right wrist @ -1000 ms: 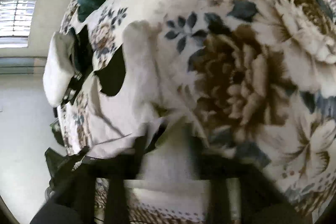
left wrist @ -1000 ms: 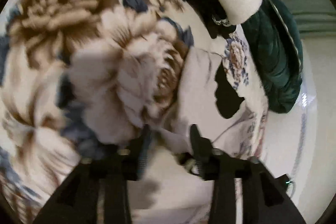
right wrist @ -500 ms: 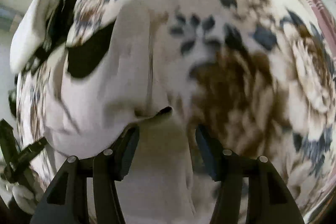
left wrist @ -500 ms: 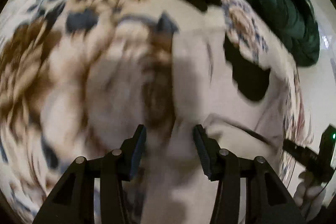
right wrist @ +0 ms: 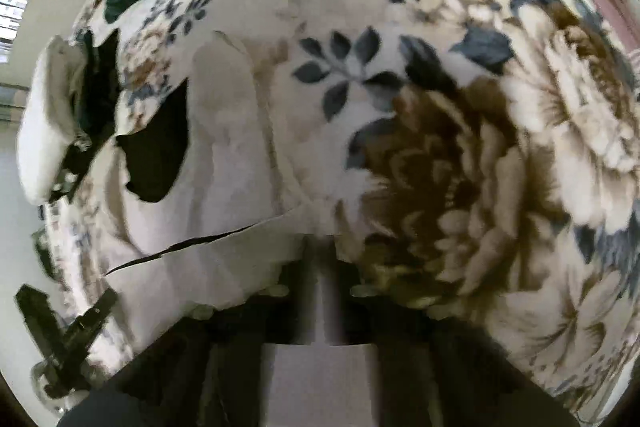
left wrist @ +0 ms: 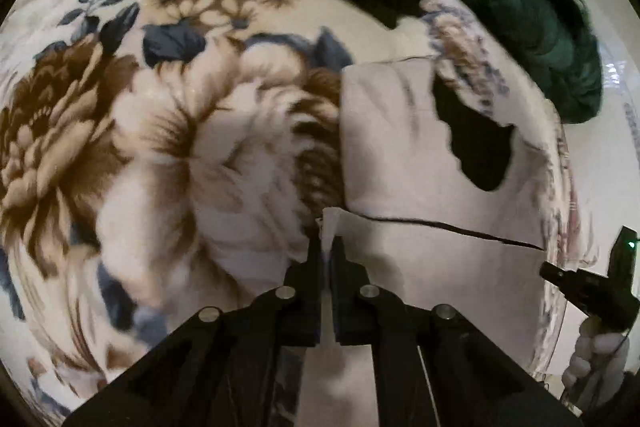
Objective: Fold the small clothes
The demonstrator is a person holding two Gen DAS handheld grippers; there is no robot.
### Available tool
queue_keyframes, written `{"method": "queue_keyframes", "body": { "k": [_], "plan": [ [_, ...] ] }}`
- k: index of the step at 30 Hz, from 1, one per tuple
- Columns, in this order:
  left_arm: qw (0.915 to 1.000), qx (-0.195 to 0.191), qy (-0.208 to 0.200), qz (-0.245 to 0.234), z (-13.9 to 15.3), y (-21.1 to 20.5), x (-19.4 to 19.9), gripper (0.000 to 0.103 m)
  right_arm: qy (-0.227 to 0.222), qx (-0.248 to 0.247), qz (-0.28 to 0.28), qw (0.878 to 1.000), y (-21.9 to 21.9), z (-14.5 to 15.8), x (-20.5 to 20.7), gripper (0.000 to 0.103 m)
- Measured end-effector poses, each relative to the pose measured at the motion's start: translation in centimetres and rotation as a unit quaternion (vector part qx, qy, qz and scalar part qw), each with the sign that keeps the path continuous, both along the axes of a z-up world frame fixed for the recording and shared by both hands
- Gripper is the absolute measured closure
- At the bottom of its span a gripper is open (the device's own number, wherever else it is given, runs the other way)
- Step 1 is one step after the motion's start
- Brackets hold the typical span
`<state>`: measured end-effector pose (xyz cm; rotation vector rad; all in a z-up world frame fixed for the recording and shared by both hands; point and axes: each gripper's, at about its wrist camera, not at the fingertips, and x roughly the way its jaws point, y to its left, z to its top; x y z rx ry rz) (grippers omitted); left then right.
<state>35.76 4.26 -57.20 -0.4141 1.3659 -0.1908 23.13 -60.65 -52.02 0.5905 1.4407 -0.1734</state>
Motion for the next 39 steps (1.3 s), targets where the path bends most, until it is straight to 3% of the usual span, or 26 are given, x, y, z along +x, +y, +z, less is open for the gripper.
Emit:
{"method": "queue_keyframes", "body": {
  "k": [3,4,6,7,8,10,14,17,19,20,21,22,23,31,36,39],
  "plan": [
    [0.9996,-0.017,0.022,-0.003,0.3,0.0,1.6,0.098,0.020,-0.031,0.016,0.999,0.2,-0.9,0.4,0.101],
    [0.9998,-0.012,0.015,-0.010,1.2,-0.1,2.0,0.092,0.032,-0.022,0.023,0.999,0.3,-1.3,0.7,0.101],
    [0.9995,-0.015,-0.013,-0.023,3.2,-0.6,3.5,0.058,0.039,-0.023,0.036,0.998,0.3,-0.6,1.6,0.098],
    [0.9991,-0.015,-0.028,-0.026,4.0,-0.7,4.3,0.048,0.034,-0.024,0.041,0.998,0.3,0.2,2.1,0.086],
    [0.9982,-0.016,-0.047,-0.034,4.7,-1.2,5.7,0.042,0.022,-0.022,0.043,0.999,0.3,1.5,2.8,0.063],
    [0.9970,-0.006,-0.057,-0.052,4.6,-2.4,8.3,0.042,-0.009,-0.015,0.041,0.999,0.4,3.4,4.6,0.045],
    [0.9904,0.041,-0.029,-0.128,1.3,-6.8,13.9,0.042,-0.031,-0.032,0.068,0.997,1.8,3.7,10.8,0.045],
    [0.9794,0.091,-0.006,-0.180,-1.1,-9.5,15.7,0.042,0.005,-0.043,0.106,0.993,3.5,0.4,16.7,0.045],
    [0.9753,0.101,0.007,-0.196,-2.2,-10.3,16.0,0.044,0.025,-0.060,0.128,0.990,4.2,-1.6,19.3,0.045],
    [0.9739,0.105,-0.001,-0.201,-2.2,-10.5,15.9,0.059,0.039,-0.062,0.136,0.988,4.5,-2.6,20.2,0.046],
    [0.9728,0.108,-0.009,-0.205,-2.1,-10.5,15.7,0.100,0.050,-0.057,0.145,0.986,4.8,-3.3,20.8,0.052],
    [0.9725,0.104,-0.014,-0.208,-1.8,-10.6,15.5,0.100,0.055,-0.056,0.155,0.985,5.1,-3.8,21.2,0.078],
    [0.9724,0.095,-0.034,-0.210,-0.9,-10.6,15.1,0.100,0.060,-0.072,0.167,0.981,5.5,-3.9,21.5,0.094],
    [0.9740,0.072,-0.125,-0.175,6.6,-8.9,10.2,0.100,-0.028,-0.096,0.168,0.981,6.9,2.1,18.3,0.097],
    [0.9736,0.057,-0.169,-0.142,11.9,-7.3,4.8,0.100,-0.100,-0.084,0.155,0.979,8.2,8.1,13.1,0.097],
    [0.9765,0.045,-0.173,-0.120,12.8,-6.1,0.1,0.100,-0.132,-0.067,0.158,0.976,8.5,11.5,7.8,0.097]
  ]
}}
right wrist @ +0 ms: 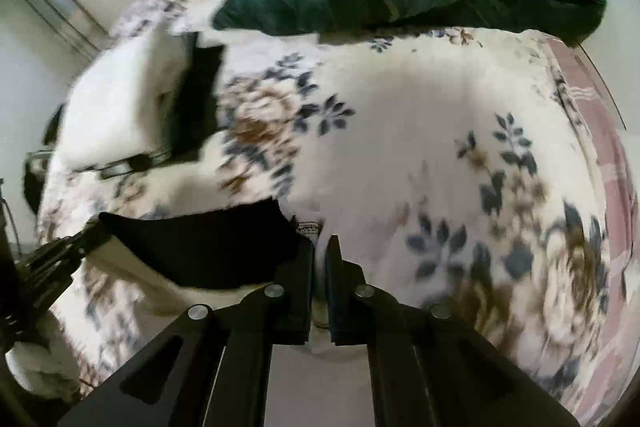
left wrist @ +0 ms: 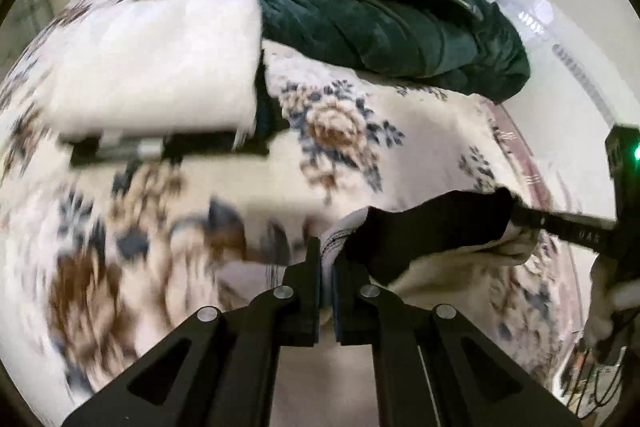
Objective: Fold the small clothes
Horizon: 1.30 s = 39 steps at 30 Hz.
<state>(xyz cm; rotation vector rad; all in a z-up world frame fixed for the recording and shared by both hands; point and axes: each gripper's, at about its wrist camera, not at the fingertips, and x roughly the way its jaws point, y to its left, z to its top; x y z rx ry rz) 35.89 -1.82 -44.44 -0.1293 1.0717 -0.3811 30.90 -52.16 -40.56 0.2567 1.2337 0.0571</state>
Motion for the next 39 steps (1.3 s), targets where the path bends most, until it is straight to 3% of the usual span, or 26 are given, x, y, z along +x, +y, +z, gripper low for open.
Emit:
{"method": "queue_keyframes", "body": {
  "k": [4,10,13,15,16,18,20,22,25,28,29,30,31,32,33,34,36,39],
  "plan": [
    [0.9989,-0.005,0.039,0.025,-2.7,1.2,-5.7,0.100,0.004,0.011,0.015,1.000,0.3,0.8,-7.6,0.097],
    [0.9962,0.009,0.084,0.021,-7.1,2.2,-11.4,0.099,0.059,0.013,0.029,0.998,0.8,-4.0,-16.5,0.097],
    [0.9928,0.011,0.119,0.007,-8.7,2.6,-12.9,0.092,0.081,0.009,0.045,0.996,0.7,-6.6,-19.0,0.097],
    [0.9892,-0.003,0.146,0.001,-8.7,3.1,-14.0,0.080,0.100,0.015,0.057,0.993,0.6,-8.0,-20.0,0.097],
    [0.9889,-0.012,0.148,0.000,-8.3,3.4,-14.7,0.076,0.113,0.017,0.065,0.991,0.6,-8.5,-20.3,0.092],
    [0.9884,-0.027,0.149,0.000,-7.2,4.1,-15.8,0.049,0.140,0.038,0.077,0.986,0.5,-9.0,-20.9,0.085],
    [0.9866,-0.042,0.157,0.014,-6.2,5.1,-16.7,0.045,0.150,0.055,0.085,0.983,0.3,-8.4,-21.4,0.052],
    [0.9825,-0.065,0.169,0.045,-6.0,6.1,-16.6,0.045,0.159,0.090,0.093,0.979,-0.1,-8.0,-22.2,0.045],
    [0.9693,-0.112,0.186,0.115,-6.7,7.4,-15.2,0.045,0.172,0.121,0.071,0.975,-1.3,-7.7,-23.2,0.045],
    [0.9554,-0.136,0.198,0.171,-8.7,7.8,-13.4,0.045,0.160,0.167,-0.029,0.973,-4.2,-8.2,-23.2,0.045],
    [0.9503,-0.142,0.204,0.187,-9.8,7.7,-12.8,0.049,0.161,0.184,-0.062,0.968,-5.0,-8.8,-23.2,0.045],
    [0.9474,-0.146,0.207,0.195,-10.4,7.6,-12.6,0.070,0.164,0.204,-0.088,0.961,-5.5,-9.6,-23.2,0.045],
    [0.9441,-0.154,0.207,0.205,-10.9,7.4,-12.4,0.090,0.168,0.217,-0.107,0.956,-5.6,-10.5,-23.2,0.047],
    [0.9427,-0.155,0.206,0.212,-11.0,7.2,-12.3,0.100,0.168,0.224,-0.115,0.953,-5.5,-11.0,-23.2,0.069],
    [0.9454,-0.149,0.193,0.216,-10.7,6.9,-12.4,0.100,0.170,0.223,-0.120,0.952,-5.3,-11.4,-23.3,0.086],
    [0.9484,-0.140,0.182,0.218,-10.3,6.8,-12.4,0.100,0.180,0.212,-0.116,0.954,-4.8,-11.7,-23.4,0.095],
    [0.9503,-0.122,0.177,0.225,-10.2,7.1,-12.8,0.100,0.161,0.190,-0.122,0.961,-4.6,-11.3,-24.0,0.096],
    [0.9419,-0.124,0.222,0.219,-12.0,8.1,-13.2,0.095,0.168,0.153,-0.154,0.962,-6.2,-11.4,-24.8,0.097]
  ]
}}
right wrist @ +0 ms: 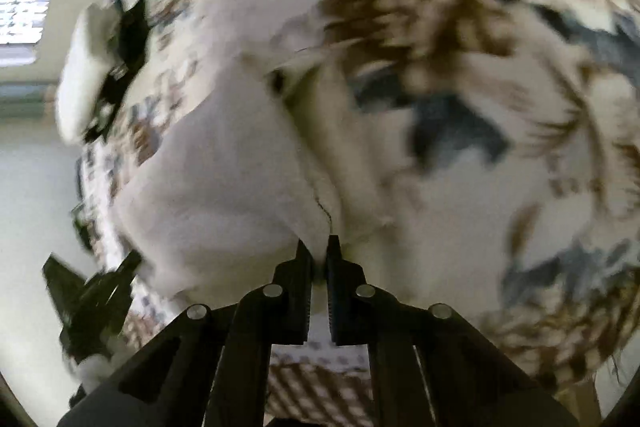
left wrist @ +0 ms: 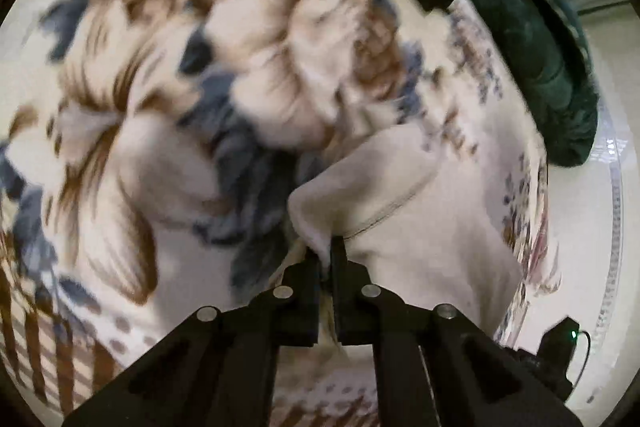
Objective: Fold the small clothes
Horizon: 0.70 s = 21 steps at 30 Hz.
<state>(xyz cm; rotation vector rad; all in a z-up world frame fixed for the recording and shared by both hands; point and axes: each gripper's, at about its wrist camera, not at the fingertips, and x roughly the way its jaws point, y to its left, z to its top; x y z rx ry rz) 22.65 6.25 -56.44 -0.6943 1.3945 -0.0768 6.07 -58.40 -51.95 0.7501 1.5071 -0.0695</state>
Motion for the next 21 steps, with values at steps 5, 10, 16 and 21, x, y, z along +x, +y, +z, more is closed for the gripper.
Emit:
{"method": "queue_keyframes", "body": {
  "k": [5,10,16,21],
  "plan": [
    [0.9985,0.010,-0.020,-0.051,3.1,0.6,-0.9,0.042,0.016,0.025,0.037,0.999,0.2,0.3,0.7,0.075],
    [0.9942,-0.028,-0.074,-0.073,3.4,0.1,1.9,0.030,-0.056,0.018,0.016,0.998,-1.1,3.5,2.3,0.026],
    [0.9912,-0.102,-0.048,-0.069,-2.3,-1.9,5.6,0.030,-0.047,0.084,0.026,0.995,-1.0,-2.7,5.8,0.022],
    [0.9909,-0.105,-0.059,-0.058,-2.8,-2.9,5.3,0.038,-0.047,0.149,0.002,0.988,-1.5,-6.4,6.5,0.022]
  ]
}}
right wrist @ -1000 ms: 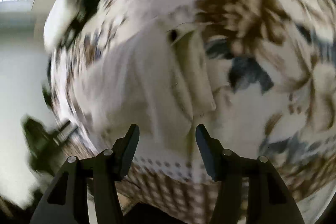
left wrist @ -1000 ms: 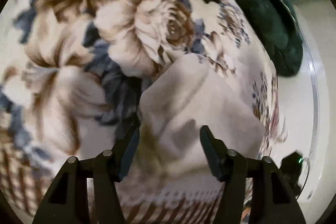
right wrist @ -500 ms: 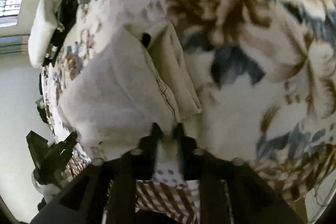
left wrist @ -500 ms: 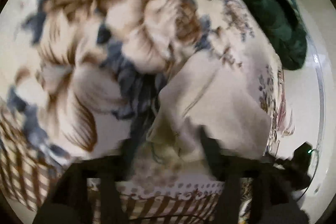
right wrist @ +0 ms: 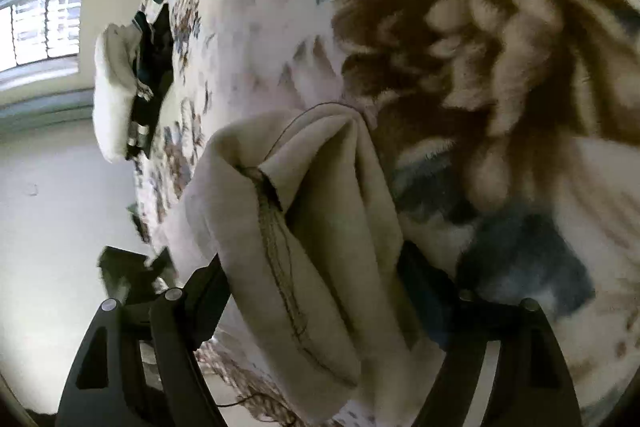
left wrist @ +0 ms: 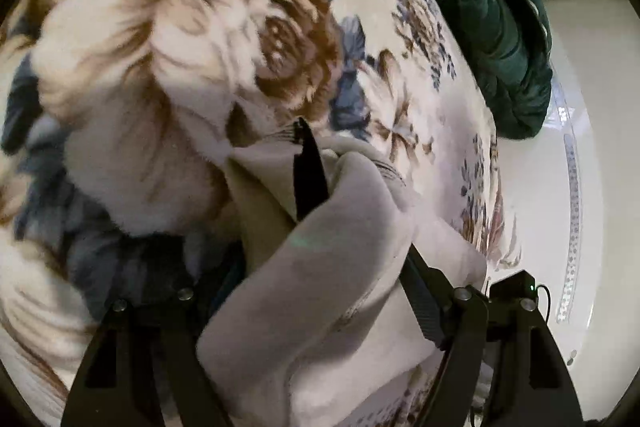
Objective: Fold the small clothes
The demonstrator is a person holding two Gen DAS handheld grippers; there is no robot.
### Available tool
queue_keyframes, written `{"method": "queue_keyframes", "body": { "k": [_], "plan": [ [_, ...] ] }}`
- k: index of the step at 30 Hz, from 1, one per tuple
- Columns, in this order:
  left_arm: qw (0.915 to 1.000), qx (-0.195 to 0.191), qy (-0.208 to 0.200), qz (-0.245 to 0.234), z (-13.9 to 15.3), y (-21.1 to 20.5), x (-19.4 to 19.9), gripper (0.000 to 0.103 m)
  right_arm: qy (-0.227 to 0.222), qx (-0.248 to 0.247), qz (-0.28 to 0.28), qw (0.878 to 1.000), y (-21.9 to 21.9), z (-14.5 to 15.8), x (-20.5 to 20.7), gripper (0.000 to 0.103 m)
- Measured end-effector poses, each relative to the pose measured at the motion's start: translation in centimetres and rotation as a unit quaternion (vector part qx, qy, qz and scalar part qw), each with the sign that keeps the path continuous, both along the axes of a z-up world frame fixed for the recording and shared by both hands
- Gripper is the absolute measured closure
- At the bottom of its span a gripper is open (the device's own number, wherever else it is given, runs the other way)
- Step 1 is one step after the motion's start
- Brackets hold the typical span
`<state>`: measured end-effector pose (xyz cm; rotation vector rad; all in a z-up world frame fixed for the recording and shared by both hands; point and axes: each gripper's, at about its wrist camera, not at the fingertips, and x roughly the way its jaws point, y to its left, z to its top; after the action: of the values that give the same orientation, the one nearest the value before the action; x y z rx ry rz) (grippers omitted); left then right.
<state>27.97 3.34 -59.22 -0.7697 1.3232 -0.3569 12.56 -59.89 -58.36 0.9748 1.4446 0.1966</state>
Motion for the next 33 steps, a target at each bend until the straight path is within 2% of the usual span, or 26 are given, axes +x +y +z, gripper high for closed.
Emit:
{"method": "queue_keyframes", "body": {
  "k": [1,2,4,5,10,14,19,22,27,30,33],
  "plan": [
    [0.9999,-0.005,-0.008,0.006,0.1,0.0,-0.2,0.050,-0.001,0.003,-0.001,1.000,0.1,-0.1,0.1,0.027],
    [0.9998,-0.008,-0.013,0.010,0.3,-0.1,-0.4,0.075,-0.006,0.004,-0.001,1.000,0.1,0.0,0.1,0.048],
    [0.9994,-0.014,-0.021,0.021,0.7,-0.1,-0.7,0.079,-0.008,0.006,0.009,1.000,0.0,0.4,-0.1,0.075],
    [0.9991,-0.016,-0.024,0.030,1.3,-0.1,-0.9,0.080,-0.012,0.005,0.007,1.000,0.2,0.8,-0.1,0.080],
    [0.9984,-0.023,-0.030,0.043,4.5,0.2,-1.1,0.082,-0.040,0.002,0.007,0.999,1.2,4.2,0.2,0.084],
    [0.9974,-0.024,-0.048,0.049,9.2,2.1,-0.5,0.082,-0.058,-0.008,0.026,0.998,2.9,8.7,1.1,0.084],
    [0.9946,-0.013,-0.089,0.052,16.0,6.0,3.6,0.082,-0.091,-0.015,0.053,0.994,7.2,15.6,4.4,0.085],
    [0.9911,0.000,-0.122,0.053,20.0,9.1,8.2,0.082,-0.113,-0.015,0.061,0.992,10.4,18.8,8.0,0.085],
    [0.9837,0.018,-0.174,0.043,24.8,14.5,18.9,0.081,-0.164,-0.017,0.059,0.985,17.3,23.4,17.8,0.085],
    [0.9823,0.018,-0.181,0.042,25.5,17.0,25.3,0.081,-0.189,-0.021,0.054,0.980,21.3,24.8,24.8,0.085],
    [0.9837,0.026,-0.175,0.032,24.4,18.6,31.5,0.081,-0.199,-0.029,0.046,0.978,24.6,24.8,31.9,0.085]
  ]
}}
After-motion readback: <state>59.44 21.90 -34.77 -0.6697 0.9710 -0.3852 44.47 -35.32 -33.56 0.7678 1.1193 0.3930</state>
